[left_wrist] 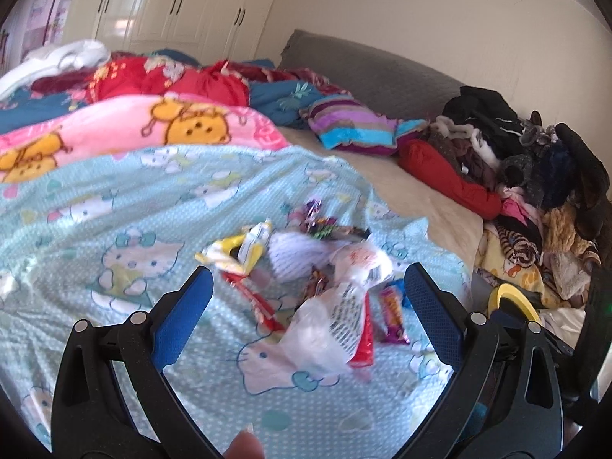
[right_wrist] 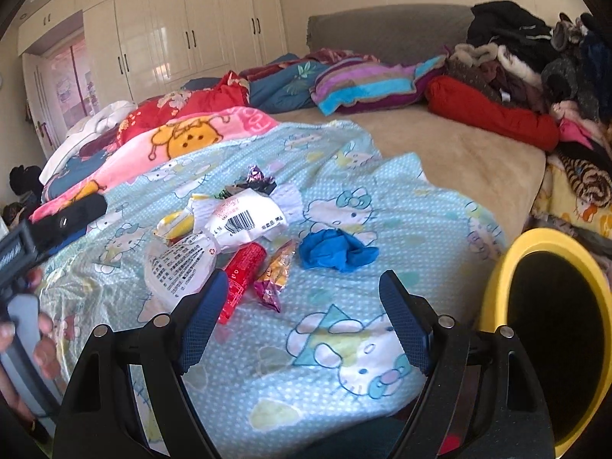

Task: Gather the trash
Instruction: 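Move both grippers back toward the remaining trash on the sheet, then grasp the white plastic bag with the left gripper while the right grasps a candy wrapper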

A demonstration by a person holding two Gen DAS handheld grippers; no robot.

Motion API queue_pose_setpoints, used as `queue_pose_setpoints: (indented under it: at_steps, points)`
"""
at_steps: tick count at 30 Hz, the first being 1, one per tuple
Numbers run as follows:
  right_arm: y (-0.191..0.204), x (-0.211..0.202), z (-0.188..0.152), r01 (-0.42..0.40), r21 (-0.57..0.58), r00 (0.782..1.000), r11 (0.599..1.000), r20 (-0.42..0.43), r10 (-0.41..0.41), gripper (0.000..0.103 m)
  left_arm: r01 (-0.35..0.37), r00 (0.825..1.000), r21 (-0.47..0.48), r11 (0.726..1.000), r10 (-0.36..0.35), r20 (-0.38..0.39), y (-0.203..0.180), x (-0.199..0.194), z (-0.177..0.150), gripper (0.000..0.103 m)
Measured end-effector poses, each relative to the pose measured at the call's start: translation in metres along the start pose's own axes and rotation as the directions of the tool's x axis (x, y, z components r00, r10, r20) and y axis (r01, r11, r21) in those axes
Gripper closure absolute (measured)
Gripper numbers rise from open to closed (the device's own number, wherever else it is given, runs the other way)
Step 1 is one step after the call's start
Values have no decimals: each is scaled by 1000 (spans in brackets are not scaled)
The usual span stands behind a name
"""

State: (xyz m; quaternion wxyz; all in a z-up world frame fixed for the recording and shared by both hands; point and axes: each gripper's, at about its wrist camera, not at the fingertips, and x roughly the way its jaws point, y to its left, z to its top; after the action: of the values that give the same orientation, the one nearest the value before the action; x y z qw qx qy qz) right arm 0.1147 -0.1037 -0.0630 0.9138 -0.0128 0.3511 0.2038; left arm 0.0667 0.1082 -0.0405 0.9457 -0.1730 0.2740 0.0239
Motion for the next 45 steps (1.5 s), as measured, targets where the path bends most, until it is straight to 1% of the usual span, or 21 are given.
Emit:
queue_pose_setpoints:
  at_steps: [3,4,6,7,8,13,15,16,18,19,20,21,24,26,29,32,33,34,37,42,45]
  points:
    - [3,15,1,-6,12,1000,1000,-28,7,26,19,999,-16,1000,-20,-35,7,7,-6,13]
    - [3,19,1,-9,16,999,1000,-37,9,27,30,998,-24,999,-31,-47,9,9,-7,17]
    - [4,29,1,-12,25,998,1000,-58,14,32,45,996,-34,998,-48,-76,12,15,-11,21]
    - [5,35,1,-16,29,997,999,-71,19,32,52,995,-38,998,-55,-85,12,17,-13,23]
    - [5,41,0,-26,38,996,999,-88,29,33,71,991,-53,996,-77,-106,13,21,-16,24]
    - [3,63,-1,-54,70,988,996,-139,63,46,93,982,-77,993,-104,-157,13,32,-25,32]
    - [3,70,-1,-69,83,984,994,-156,81,54,104,977,-81,991,-117,-176,12,37,-30,37]
    - [2,73,-1,-77,87,982,993,-165,90,56,106,976,-80,991,-119,-184,11,39,-31,38]
    - [4,79,-3,-91,90,977,992,-184,107,67,112,972,-80,990,-126,-196,9,42,-35,38]
    - [5,80,-5,-98,88,975,991,-192,114,70,113,971,-80,990,-127,-200,8,44,-35,38]
    - [6,81,-5,-106,84,973,991,-198,121,76,114,969,-80,990,-128,-209,7,46,-36,38]
    - [7,81,-6,-114,80,972,990,-199,128,80,113,968,-82,990,-129,-217,6,49,-38,40]
    - [11,77,-8,-123,63,973,990,-187,133,87,108,963,-82,991,-125,-238,4,56,-42,44]
    - [11,75,-8,-126,60,974,990,-183,135,89,99,962,-79,992,-116,-246,2,58,-46,49]
    - [10,72,-9,-127,68,977,990,-165,137,90,101,960,-88,991,-121,-251,2,59,-47,57]
    - [6,66,-9,-129,86,980,988,-144,140,90,110,959,-74,991,-125,-253,-1,58,-47,67]
    - [5,65,-9,-130,91,980,987,-139,141,90,113,959,-70,991,-127,-252,-1,58,-47,72]
    - [4,64,-9,-129,93,981,987,-134,141,90,119,960,-63,991,-131,-247,-3,56,-47,75]
    - [4,56,-9,-129,90,985,988,-104,138,90,139,964,-57,989,-148,-220,-6,49,-44,79]
    - [7,41,-9,-154,66,985,986,-64,158,91,176,971,-58,983,-183,-152,-9,31,-33,80]
    - [9,31,-9,-170,45,984,984,-35,172,91,193,972,-62,979,-200,-125,-10,22,-25,80]
